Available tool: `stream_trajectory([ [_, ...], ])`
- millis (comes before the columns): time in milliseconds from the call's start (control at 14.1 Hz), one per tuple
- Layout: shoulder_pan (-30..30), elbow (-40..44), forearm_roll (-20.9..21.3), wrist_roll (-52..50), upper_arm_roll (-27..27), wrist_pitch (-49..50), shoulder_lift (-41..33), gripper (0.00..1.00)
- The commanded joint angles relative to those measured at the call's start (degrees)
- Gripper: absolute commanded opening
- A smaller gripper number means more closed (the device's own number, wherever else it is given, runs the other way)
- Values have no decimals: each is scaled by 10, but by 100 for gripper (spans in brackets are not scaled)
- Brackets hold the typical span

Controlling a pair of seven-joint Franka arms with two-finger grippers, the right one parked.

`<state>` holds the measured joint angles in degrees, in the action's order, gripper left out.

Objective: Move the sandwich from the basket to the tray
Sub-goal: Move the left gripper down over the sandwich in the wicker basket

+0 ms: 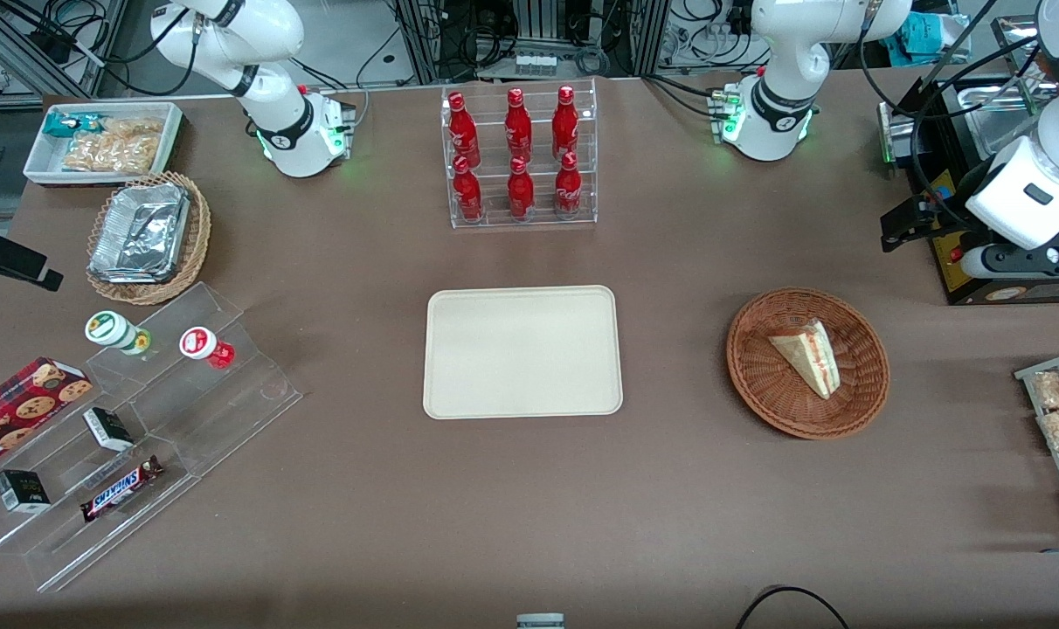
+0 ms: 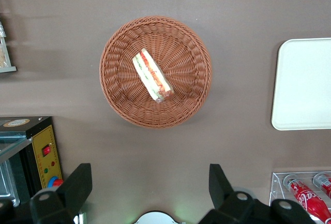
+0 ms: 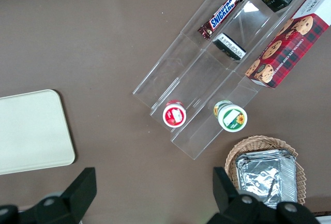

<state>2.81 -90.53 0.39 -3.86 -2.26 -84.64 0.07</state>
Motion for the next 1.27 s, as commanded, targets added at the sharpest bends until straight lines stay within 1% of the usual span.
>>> stream_trajectory([
  [0, 4, 11, -7, 10, 2, 11, 2, 100],
  [283, 1, -10, -7, 10, 2, 24, 12, 100],
  [495, -3, -69, -7, 10, 2, -22, 33, 100],
  [707, -3, -190, 1, 10, 3, -151, 35, 100],
  [778, -4, -246, 2, 10, 4, -211, 29, 100],
  [919, -12, -322, 2, 10, 4, -318, 20, 100],
  [1061, -24, -366, 0, -15, 4, -382, 19, 100],
  [1202, -29, -374, 0, -100, 4, -406, 21, 100],
])
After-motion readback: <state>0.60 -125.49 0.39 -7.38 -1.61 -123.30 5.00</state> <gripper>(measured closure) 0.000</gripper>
